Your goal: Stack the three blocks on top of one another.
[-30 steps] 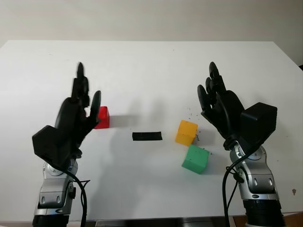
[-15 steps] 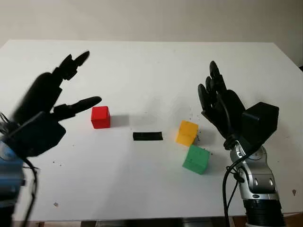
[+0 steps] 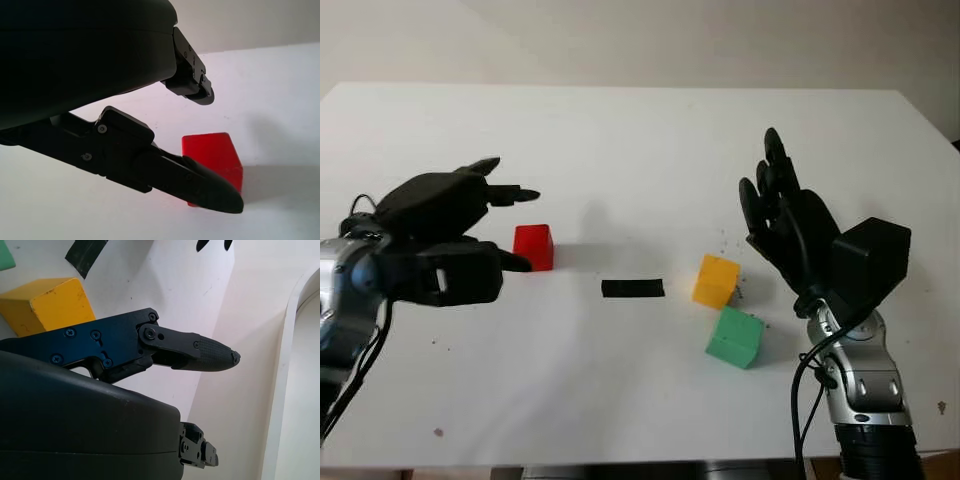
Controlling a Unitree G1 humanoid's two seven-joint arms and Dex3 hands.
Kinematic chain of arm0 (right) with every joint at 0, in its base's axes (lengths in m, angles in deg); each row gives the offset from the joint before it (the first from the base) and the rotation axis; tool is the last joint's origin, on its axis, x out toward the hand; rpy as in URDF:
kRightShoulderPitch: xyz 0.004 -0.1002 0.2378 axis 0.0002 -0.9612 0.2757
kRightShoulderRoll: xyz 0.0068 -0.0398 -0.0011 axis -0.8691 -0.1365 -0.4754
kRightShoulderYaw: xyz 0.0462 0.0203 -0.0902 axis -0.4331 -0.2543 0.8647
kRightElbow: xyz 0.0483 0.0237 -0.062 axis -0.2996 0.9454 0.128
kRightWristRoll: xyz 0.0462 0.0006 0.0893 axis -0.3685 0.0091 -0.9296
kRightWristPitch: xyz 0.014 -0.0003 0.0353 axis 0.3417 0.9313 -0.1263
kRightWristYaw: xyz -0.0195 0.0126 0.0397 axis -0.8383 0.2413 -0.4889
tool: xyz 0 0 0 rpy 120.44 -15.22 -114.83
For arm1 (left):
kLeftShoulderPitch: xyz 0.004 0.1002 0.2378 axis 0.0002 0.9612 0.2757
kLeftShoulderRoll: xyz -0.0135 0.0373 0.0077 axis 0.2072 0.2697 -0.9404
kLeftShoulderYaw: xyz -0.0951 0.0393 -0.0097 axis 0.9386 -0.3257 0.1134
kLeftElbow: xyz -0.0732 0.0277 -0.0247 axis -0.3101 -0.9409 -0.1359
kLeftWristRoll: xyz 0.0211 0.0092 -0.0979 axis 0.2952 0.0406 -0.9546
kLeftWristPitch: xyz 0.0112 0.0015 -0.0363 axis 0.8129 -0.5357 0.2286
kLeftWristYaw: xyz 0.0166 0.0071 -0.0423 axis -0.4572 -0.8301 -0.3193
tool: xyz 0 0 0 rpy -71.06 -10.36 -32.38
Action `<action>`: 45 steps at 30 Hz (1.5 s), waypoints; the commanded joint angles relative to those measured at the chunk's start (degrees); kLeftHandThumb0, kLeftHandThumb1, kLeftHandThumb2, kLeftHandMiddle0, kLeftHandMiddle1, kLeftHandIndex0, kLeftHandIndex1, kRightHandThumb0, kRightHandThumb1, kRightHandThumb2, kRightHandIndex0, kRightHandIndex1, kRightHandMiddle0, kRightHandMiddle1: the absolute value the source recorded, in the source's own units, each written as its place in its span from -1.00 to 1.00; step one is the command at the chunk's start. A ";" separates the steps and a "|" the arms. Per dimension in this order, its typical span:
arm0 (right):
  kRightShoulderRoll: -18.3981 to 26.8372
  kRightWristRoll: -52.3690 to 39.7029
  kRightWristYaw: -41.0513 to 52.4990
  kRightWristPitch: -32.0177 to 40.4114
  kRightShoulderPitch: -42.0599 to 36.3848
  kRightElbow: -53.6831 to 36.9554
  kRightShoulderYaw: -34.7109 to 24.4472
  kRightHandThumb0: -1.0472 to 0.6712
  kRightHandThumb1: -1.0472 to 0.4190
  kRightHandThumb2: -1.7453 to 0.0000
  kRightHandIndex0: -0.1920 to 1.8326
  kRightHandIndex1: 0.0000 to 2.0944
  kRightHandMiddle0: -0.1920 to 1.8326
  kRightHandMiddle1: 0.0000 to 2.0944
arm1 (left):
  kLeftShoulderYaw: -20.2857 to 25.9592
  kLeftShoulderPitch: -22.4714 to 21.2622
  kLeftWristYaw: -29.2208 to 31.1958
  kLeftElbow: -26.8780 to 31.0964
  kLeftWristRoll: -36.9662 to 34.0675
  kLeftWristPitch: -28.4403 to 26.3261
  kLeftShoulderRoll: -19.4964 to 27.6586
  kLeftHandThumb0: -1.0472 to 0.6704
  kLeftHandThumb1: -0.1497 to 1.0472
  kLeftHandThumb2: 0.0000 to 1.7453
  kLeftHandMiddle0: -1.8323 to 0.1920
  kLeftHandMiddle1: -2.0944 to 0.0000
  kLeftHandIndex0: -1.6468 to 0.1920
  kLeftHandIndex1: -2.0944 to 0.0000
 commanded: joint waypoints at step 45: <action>1.09 0.00 0.50 -0.19 0.68 -0.46 -0.08 -0.57 -1.00 0.38 -1.00 -1.00 -1.00 -0.96 | -1.96 -0.58 -11.66 -6.46 0.29 13.99 -0.74 -0.20 1.00 -0.88 0.54 0.95 0.65 -0.38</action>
